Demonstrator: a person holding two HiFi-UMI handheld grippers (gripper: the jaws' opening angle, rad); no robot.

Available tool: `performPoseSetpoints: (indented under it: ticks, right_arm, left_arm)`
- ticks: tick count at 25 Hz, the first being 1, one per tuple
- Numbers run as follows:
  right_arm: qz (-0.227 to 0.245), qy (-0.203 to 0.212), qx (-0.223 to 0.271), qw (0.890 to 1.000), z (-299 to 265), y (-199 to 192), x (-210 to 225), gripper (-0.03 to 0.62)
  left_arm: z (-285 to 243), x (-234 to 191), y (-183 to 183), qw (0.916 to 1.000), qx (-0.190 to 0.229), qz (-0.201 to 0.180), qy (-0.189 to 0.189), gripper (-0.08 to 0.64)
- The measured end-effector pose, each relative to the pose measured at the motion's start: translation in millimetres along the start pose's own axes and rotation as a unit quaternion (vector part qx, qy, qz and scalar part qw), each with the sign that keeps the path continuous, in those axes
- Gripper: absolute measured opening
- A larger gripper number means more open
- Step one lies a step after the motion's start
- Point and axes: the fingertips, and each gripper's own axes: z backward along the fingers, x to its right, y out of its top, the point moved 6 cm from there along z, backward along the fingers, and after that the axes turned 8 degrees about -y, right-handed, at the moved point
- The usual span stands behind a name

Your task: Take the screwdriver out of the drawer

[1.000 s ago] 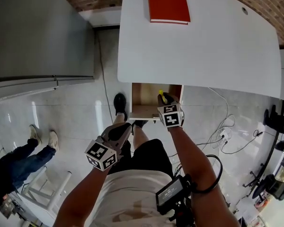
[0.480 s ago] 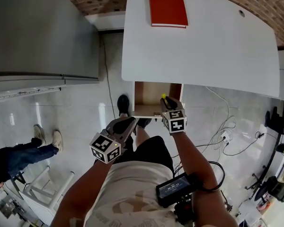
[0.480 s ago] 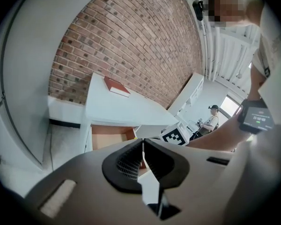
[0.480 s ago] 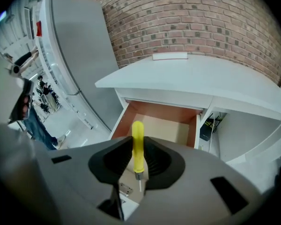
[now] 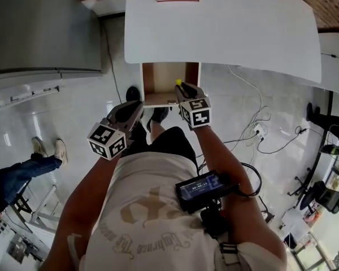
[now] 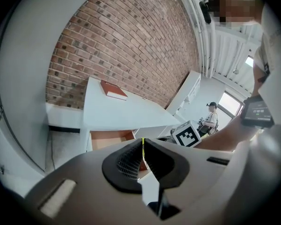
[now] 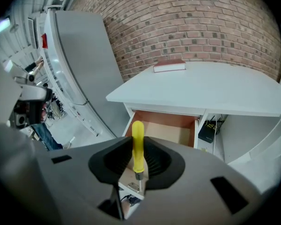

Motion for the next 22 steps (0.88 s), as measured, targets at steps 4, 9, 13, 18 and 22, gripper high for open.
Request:
performPoseSetpoints:
  ticks: [4,9,13,18,22]
  right_arm:
    - [0.003,0.007,0.012,1.0,19.8,7.7,-3.6,0.066]
    - [-0.012,0.01,0.032,0.999,45.0,14.0,-6.7,0.066]
    - [-0.019,0.009,0.048,0.999,58.2,23.1,-10.0,0.066]
    - [-0.026,0.007,0.064,0.998,76.6,33.3,-7.0,0.066]
    - [-0.024,0.006,0.074,0.997,84.2,39.5,-8.2,0.066]
  left_arm:
    - [-3.4,8.8,4.1,1.0,-0.002,-0.007,-0.005,0.015]
    - [-3.7,22.2,14.6,0.9998,-0.001,-0.015,-0.014,0.015]
    - [-3.4,24.2,23.5,0.9995,0.001,-0.024,-0.022,0.015]
    - [-7.0,31.8,34.8,0.999,-0.001,-0.035,-0.029,0.015]
    - [-8.0,31.8,39.7,0.9984,-0.001,-0.046,-0.032,0.015]
